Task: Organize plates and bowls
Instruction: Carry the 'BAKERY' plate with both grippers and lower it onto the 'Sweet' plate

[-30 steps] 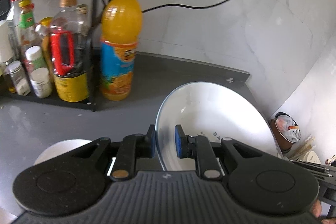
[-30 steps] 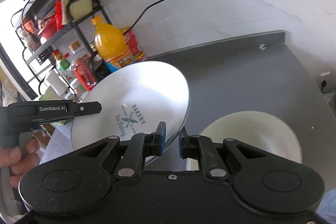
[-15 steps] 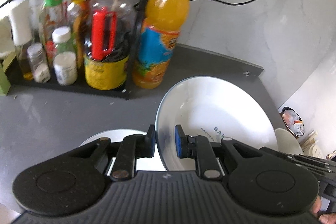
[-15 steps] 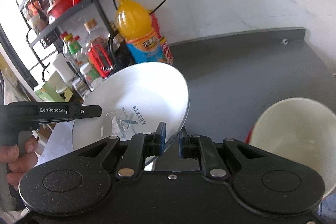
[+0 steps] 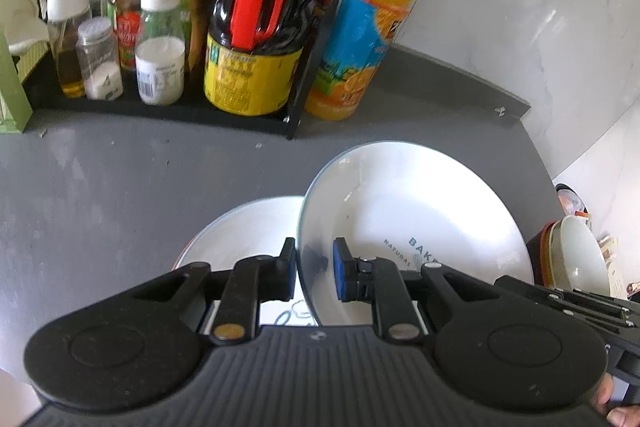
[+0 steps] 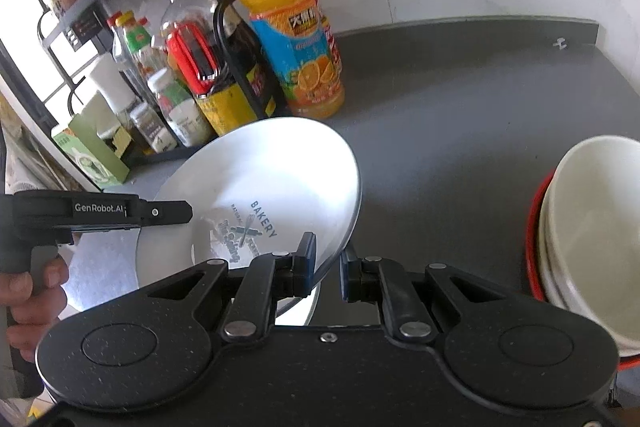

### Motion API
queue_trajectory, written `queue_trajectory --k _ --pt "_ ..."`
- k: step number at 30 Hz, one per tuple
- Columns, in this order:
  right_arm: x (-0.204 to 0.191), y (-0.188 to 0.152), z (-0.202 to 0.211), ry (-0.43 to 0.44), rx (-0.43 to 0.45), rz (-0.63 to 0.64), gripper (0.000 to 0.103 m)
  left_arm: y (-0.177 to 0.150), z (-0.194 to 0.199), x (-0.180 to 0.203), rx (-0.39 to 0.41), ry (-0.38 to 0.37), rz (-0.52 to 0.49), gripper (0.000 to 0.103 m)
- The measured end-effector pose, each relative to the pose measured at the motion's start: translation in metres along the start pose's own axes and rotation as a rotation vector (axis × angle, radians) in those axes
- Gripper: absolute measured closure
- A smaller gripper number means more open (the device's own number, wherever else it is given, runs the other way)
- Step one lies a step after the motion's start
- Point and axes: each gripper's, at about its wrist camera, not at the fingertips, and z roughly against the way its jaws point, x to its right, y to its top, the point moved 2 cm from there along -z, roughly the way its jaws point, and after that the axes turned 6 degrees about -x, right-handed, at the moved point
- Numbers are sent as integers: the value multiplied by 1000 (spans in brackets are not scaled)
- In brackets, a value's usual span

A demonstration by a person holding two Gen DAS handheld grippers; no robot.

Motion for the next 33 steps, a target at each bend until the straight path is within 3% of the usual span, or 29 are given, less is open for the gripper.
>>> queue_trajectory --k 16,28,33 --pt "-21 -21 -24 -50 -106 31 91 -25 -29 -34 -118 9 42 86" --pt "-37 -27 -33 -98 -142 77 90 -39 -44 -49 -166 6 81 84" --pt "-38 -28 -36 -107 -147 71 90 -40 -44 -46 -154 16 49 83"
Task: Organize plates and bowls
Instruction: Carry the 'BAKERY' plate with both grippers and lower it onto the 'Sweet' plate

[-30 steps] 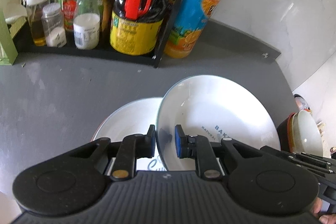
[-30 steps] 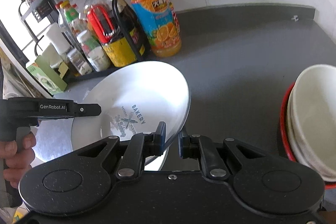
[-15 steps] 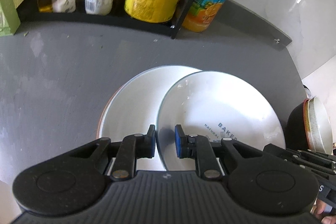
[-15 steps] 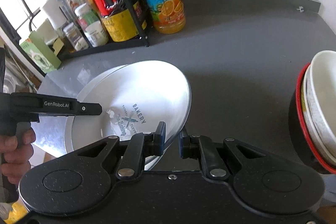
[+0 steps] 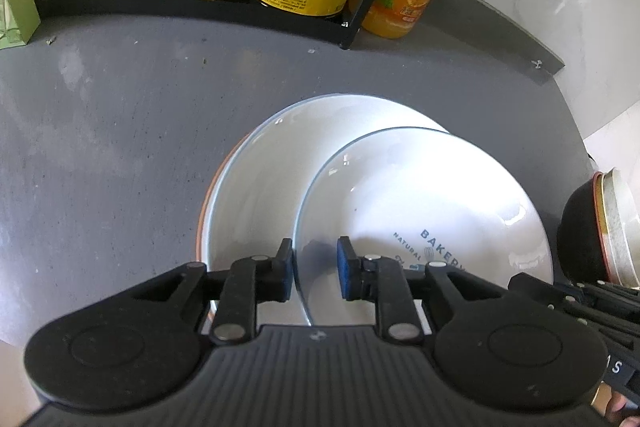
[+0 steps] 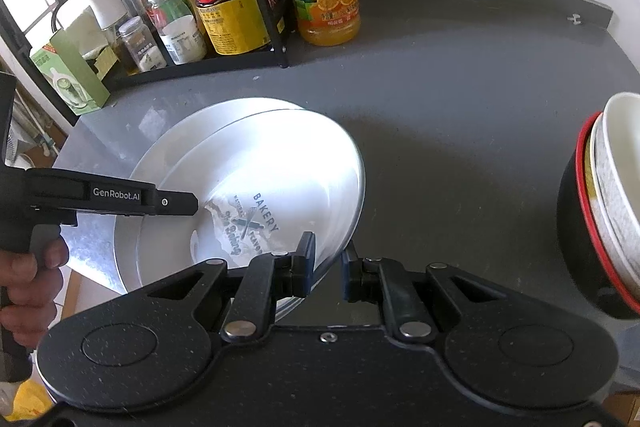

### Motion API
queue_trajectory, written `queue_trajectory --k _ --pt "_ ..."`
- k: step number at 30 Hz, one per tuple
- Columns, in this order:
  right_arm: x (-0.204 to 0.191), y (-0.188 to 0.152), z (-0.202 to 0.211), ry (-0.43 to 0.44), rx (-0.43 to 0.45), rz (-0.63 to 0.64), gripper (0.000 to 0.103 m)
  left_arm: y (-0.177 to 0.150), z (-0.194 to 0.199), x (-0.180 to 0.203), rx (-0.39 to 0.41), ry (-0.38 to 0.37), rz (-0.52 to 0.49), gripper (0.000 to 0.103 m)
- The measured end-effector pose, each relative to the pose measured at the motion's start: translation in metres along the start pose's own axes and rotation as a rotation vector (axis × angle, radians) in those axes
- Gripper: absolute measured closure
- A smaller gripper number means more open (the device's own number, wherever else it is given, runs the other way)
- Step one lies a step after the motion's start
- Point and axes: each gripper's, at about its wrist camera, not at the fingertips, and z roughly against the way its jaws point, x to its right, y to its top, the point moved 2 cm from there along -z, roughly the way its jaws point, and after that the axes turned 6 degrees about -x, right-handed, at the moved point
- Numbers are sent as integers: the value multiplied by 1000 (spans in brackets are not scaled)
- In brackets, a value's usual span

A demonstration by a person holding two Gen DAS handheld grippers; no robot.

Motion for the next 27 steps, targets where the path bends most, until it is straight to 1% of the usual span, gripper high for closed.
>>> queue_trajectory --k 4,7,10,12,13,17,20,21,23,25,27 --pt "1 -2 -2 1 -6 -35 89 0 -1 2 3 14 -16 82" --pt "6 -2 2 28 -1 -71 88 2 -2 3 0 23 -28 82" --pt "13 -2 10 36 20 -86 89 2 -1 2 2 32 -36 82" --pt "15 0 11 50 22 -91 93 2 -2 2 3 34 -37 82" --pt "16 0 11 57 19 -90 94 2 -2 2 4 35 -35 82" --pt "15 0 9 56 22 -60 95 2 -2 3 3 46 -36 82" --pt "12 -2 10 46 24 -55 96 5 -2 3 -24 46 -23 82" --pt "12 -3 10 43 23 -52 96 7 -1 4 -33 61 -17 82" --pt "10 -3 10 38 25 -42 96 10 4 4 -16 89 -16 82" --pt "11 -3 10 43 23 -46 96 13 9 3 -14 79 -13 78" --pt "11 -3 10 42 24 -41 96 14 14 0 -13 82 1 71"
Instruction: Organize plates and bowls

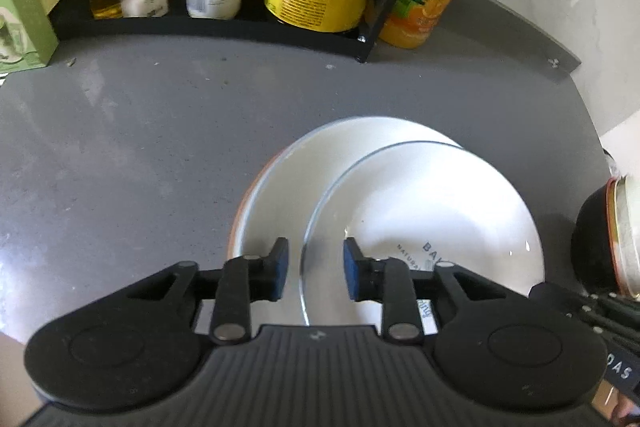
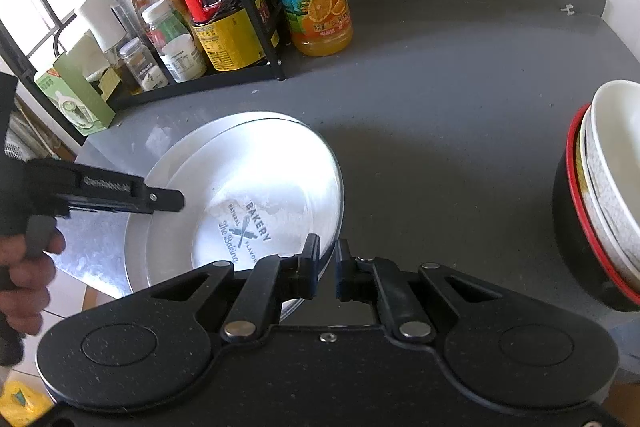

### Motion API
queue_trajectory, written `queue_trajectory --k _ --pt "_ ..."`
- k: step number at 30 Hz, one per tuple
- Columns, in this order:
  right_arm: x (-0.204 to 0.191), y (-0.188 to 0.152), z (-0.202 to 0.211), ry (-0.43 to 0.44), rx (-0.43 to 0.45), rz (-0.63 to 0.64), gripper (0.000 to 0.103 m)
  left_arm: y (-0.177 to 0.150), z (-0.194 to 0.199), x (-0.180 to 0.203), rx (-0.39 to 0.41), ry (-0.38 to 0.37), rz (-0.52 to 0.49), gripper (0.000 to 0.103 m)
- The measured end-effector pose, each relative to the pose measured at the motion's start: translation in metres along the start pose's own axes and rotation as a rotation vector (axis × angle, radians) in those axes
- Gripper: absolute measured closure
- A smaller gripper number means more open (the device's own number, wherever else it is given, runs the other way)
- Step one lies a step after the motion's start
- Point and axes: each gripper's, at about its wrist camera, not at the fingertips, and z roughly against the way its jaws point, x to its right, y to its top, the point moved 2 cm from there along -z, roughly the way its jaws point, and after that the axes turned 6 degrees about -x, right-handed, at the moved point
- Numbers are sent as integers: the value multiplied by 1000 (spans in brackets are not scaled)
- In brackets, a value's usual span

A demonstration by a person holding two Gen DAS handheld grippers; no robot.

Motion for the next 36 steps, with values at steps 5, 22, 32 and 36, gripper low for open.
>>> queue_trajectory --k 5,22,32,36 --pt "0 -1 -1 3 1 -3 96 -2 14 -4 30 -3 9 62" --pt "5 -8 -18 -36 -28 -18 65 -11 -2 -19 -3 112 30 36" --pt "-2 -5 -20 -68 -39 -3 62 -10 -3 -30 7 68 50 34" --pt "-3 -3 -22 -76 -45 0 59 -10 -2 -28 14 76 18 34"
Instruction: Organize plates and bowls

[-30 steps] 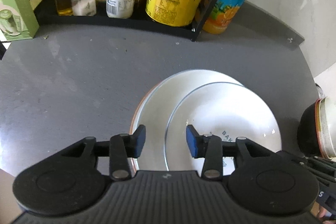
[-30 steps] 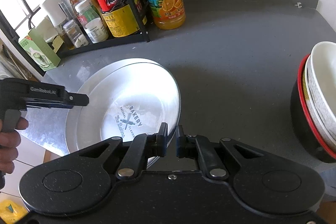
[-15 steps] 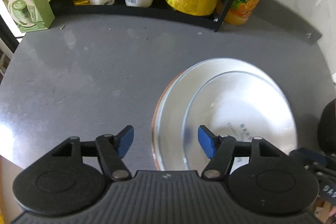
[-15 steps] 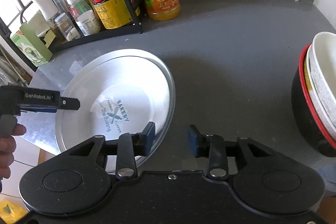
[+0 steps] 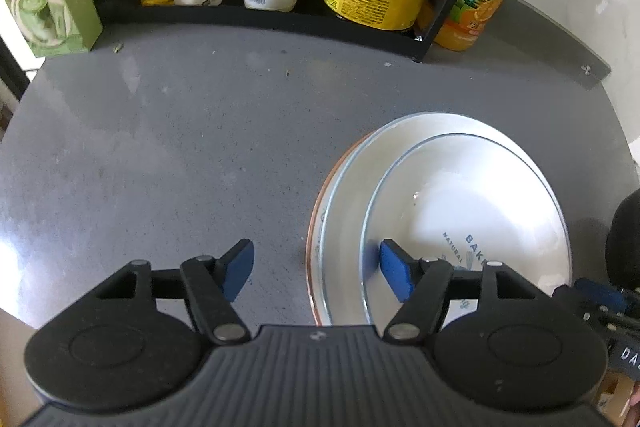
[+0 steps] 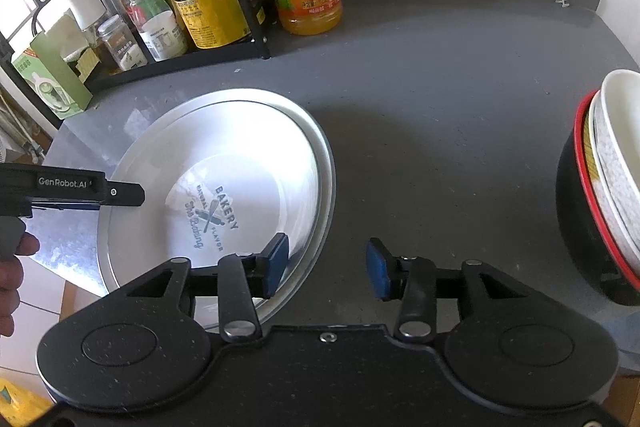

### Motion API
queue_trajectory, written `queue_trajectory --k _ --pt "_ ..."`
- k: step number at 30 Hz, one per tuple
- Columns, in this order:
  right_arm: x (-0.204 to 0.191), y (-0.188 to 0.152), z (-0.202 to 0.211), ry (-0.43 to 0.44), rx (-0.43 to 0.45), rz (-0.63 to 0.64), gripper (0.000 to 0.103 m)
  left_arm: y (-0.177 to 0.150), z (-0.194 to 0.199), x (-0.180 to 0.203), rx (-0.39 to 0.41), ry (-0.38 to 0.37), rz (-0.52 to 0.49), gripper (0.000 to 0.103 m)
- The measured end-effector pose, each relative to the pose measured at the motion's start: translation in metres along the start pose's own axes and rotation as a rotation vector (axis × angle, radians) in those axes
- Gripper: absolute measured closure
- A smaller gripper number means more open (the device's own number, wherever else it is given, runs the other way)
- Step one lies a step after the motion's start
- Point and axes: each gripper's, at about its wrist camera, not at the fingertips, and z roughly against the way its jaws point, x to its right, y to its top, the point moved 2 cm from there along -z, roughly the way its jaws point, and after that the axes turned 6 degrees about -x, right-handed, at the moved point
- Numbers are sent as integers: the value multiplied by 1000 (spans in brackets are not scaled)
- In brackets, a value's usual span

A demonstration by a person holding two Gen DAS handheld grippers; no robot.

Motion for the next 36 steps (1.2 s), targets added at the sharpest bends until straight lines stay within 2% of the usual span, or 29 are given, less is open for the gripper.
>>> queue_trajectory --k 4,10,12,15,18,21,26,36 --pt "-1 1 -2 -15 -5 0 56 1 -1 -1 -9 -5 11 34" --pt "2 2 9 -5 21 -21 54 4 9 7 -4 67 -25 35" --pt "5 2 14 11 29 -36 53 6 11 10 -18 56 -33 35" --pt "13 1 23 21 45 -54 52 7 17 17 -3 75 -43 35" --pt "21 1 35 29 71 -83 48 10 27 28 17 56 -36 35" --pt "31 1 46 32 100 -106 45 12 37 44 42 51 -55 34" --pt "49 1 67 16 153 -135 34 16 47 77 60 25 -104 33" --pt "98 -11 101 -24 244 -249 31 23 54 157 79 -37 -221 31"
